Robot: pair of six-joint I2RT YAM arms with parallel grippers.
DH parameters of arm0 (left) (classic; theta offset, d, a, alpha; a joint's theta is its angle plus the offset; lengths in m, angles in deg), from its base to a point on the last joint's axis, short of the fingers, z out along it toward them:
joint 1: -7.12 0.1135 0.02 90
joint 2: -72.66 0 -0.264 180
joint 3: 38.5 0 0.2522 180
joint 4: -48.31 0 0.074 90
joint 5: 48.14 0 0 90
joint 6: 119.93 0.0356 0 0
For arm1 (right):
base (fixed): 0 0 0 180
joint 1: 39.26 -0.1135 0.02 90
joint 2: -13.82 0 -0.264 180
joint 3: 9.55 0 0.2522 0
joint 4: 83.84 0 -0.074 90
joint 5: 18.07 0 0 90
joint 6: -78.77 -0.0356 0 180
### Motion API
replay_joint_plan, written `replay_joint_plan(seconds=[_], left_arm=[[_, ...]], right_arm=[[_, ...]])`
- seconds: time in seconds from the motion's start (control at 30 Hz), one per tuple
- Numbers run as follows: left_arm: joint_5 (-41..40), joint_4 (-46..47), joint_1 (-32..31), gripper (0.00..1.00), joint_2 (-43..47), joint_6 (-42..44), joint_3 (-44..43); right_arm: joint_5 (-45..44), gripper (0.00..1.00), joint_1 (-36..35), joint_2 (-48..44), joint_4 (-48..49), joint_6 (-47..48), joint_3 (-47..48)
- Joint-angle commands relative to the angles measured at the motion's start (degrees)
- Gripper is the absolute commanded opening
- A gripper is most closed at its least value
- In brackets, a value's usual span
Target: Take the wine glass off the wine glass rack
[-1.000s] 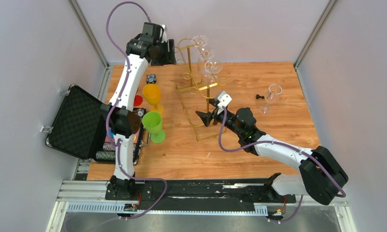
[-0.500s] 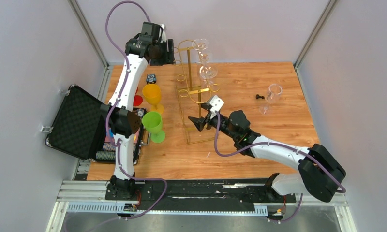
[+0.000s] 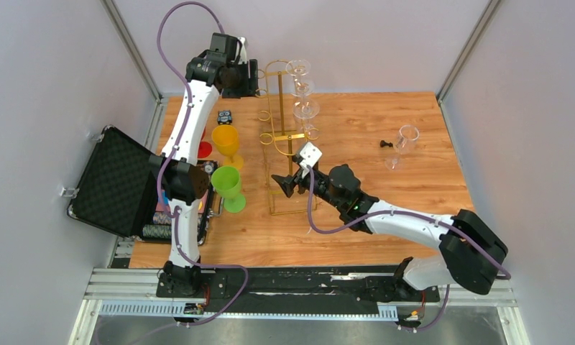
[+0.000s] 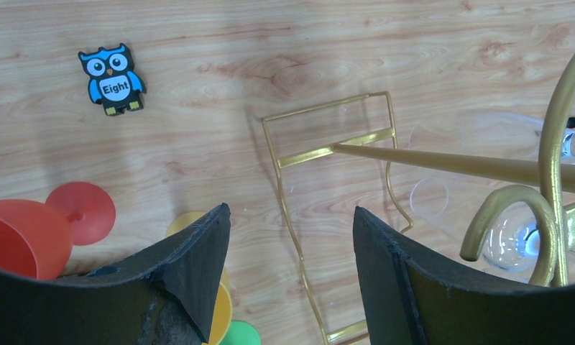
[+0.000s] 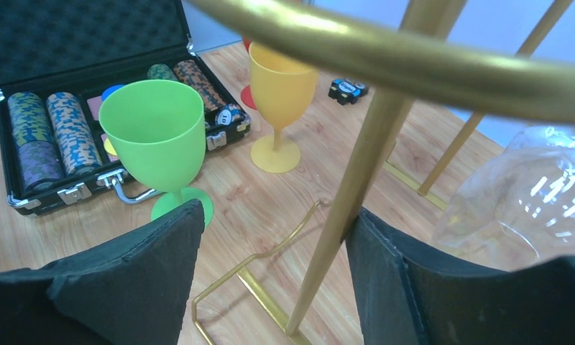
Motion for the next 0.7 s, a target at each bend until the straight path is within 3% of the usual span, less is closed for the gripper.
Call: replay_joint_plan(seconds=[0.0,0.67], left_arm=[[0.34,0.46,0.04,0.71,2.45,1.78,-0.32],[-2.74,2.98,0.79,0.79,17.52,4.33,11.59]], right_arm=[[-5.2,0.72,-0.44,-4.36,-2.86,0.75,1.87],[-14.4,0.84,3.18,-32.42,-33.7,-0.96,2.14]])
